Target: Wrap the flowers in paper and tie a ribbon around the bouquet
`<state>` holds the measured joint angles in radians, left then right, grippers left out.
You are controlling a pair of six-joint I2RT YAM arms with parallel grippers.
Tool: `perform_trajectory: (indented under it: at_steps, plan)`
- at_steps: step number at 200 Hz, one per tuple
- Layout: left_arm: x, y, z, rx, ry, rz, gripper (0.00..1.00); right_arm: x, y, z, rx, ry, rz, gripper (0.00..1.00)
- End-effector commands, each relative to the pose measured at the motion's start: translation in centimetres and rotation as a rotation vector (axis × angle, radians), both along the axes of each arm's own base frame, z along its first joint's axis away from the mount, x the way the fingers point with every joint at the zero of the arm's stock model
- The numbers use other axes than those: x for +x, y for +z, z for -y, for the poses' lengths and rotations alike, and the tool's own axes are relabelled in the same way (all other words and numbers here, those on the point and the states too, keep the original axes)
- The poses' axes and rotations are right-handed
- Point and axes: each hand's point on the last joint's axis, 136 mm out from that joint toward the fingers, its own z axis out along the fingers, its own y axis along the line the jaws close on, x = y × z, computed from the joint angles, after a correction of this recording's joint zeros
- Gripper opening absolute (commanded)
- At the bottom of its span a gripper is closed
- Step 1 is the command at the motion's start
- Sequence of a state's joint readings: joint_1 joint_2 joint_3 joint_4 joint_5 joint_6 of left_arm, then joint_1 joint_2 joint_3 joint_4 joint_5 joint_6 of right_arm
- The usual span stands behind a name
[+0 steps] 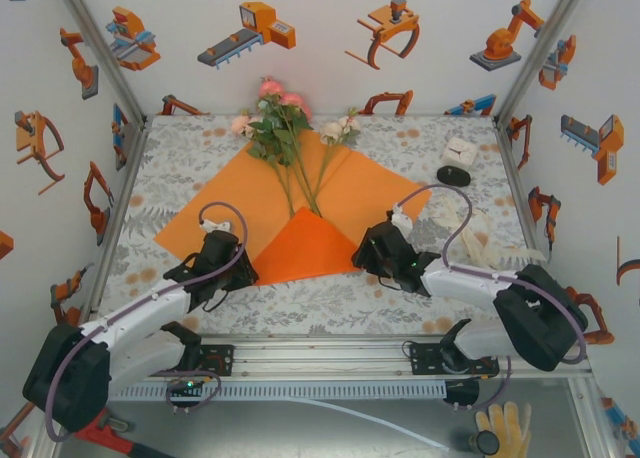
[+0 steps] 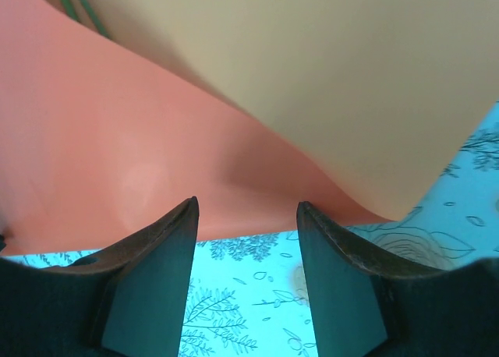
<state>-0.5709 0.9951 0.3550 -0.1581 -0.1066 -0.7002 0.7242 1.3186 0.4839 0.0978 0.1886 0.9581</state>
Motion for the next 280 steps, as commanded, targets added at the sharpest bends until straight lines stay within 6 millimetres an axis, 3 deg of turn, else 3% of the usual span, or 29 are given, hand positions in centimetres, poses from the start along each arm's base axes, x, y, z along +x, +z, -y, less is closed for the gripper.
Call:
perform_trajectory:
  at_steps: [1,40,99,171,213,247,266,280]
  plan:
    - [-1.7,-2.3,-3.2,0.118,0.102,-0.084,0.37,-1.4,-2.3,3.2,-0.123,-0.031,-0.068,0.52]
    - [-2.1,-2.3,-5.6,0.187,0.230,-0.118,0.36,-1.6,-2.6,5.1,-0.126,-0.088,-0.081,0.52]
    - [-2.9,-1.8,-7.0,0.196,0.353,-0.158,0.36,-1.0,-2.5,3.6,-0.100,-0.038,-0.086,0.52]
    - [-3.7,-1.1,-7.7,0.177,0.449,-0.197,0.35,-0.3,-0.4,2.9,-0.078,-0.003,-0.045,0.52]
    - [-2.1,2.6,-7.1,0.163,0.377,-0.085,0.53,0.2,3.4,1.8,-0.036,0.044,0.004,0.52]
    - [-1.5,5.5,-7.0,0.175,0.337,-0.026,0.57,0.2,7.0,0.2,0.012,0.097,0.070,0.52]
    - [-1.5,6.7,-7.3,0.179,0.346,-0.010,0.58,0.0,9.4,-1.9,0.023,0.160,0.114,0.52]
    - [-1.4,7.5,-8.2,0.203,0.383,0.007,0.60,-0.4,10.8,-4.5,0.045,0.224,0.137,0.52]
